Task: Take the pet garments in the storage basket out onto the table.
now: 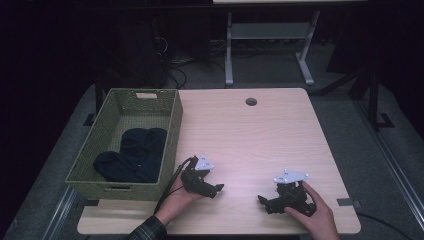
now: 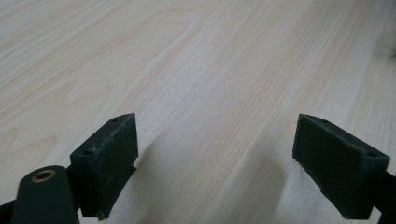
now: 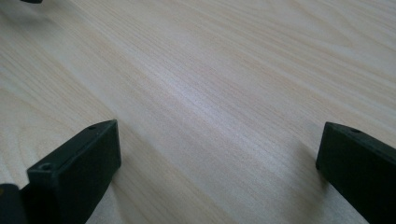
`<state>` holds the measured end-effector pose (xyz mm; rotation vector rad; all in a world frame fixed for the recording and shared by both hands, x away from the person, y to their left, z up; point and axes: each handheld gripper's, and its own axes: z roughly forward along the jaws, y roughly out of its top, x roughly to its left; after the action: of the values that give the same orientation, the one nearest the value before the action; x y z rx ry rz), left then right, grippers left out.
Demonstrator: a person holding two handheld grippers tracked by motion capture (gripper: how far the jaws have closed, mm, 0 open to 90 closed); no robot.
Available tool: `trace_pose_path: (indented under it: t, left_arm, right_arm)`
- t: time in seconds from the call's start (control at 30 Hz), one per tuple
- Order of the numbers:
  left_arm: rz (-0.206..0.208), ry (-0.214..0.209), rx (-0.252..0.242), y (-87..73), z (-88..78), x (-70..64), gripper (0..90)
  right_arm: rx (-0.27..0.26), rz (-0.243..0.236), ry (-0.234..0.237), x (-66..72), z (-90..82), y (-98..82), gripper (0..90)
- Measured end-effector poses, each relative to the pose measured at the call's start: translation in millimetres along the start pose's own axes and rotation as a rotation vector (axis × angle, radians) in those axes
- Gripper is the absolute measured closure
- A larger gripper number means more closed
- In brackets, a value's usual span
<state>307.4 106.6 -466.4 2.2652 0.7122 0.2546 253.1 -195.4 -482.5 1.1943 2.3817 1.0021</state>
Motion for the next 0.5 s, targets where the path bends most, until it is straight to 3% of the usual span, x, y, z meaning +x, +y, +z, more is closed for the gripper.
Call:
trace_pose_path:
  t: [0.5]
  left_arm:
    - [-0.024,0.01,-0.011,4.0,-8.4,6.0,15.1]
  right_arm:
    - [0.0,0.0,0.0,0.0,0.0,0.0,0.0]
